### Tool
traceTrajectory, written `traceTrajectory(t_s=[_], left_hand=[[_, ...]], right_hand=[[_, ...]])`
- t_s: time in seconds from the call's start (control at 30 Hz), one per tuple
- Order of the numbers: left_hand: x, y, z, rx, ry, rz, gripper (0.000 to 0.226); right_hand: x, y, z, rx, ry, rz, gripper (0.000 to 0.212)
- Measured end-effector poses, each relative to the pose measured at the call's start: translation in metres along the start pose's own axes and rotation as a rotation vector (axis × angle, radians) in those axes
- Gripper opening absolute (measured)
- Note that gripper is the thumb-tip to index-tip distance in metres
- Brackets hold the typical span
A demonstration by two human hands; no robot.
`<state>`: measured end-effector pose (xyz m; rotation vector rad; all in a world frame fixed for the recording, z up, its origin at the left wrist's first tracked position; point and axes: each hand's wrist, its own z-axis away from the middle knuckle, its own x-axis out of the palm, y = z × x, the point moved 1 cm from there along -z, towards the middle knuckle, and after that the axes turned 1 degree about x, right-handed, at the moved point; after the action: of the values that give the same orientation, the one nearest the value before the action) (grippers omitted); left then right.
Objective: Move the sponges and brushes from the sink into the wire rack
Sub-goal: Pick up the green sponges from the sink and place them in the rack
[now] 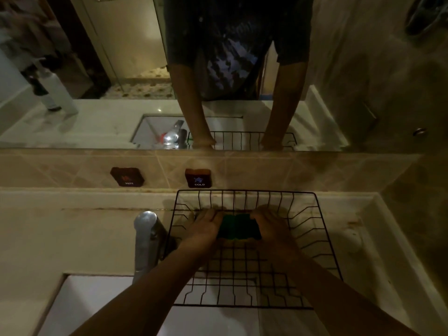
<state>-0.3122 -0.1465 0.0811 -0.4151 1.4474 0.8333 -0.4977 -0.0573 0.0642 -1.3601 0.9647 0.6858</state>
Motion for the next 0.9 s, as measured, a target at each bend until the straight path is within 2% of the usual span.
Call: traceTrajectory(t_s=[0.1, 0.3, 0.43, 0.9], left_hand=[[0.006, -0.006, -0.004, -0.005, 0.025, -0.067, 0.069], [0.016, -0.009, -0.009, 0.015, 0.128, -0.03, 0.063], [0.021, -0.011, -0.009, 0.011, 0.167, -0.028, 0.058], [0.024, -0.011, -0.01, 0.02, 0.188, 0.024, 0.058]], right_hand=[[0.005, -0.001, -0.004, -0.058, 0.065, 0.023, 0.048], [0.01, -0.002, -0.01, -0.132, 0.093, 0.005, 0.045], [0.011, 0.001, -0.011, -0.137, 0.081, 0.047, 0.053], [0.011, 0.004, -0.011, -0.116, 0.088, 0.108, 0.051]])
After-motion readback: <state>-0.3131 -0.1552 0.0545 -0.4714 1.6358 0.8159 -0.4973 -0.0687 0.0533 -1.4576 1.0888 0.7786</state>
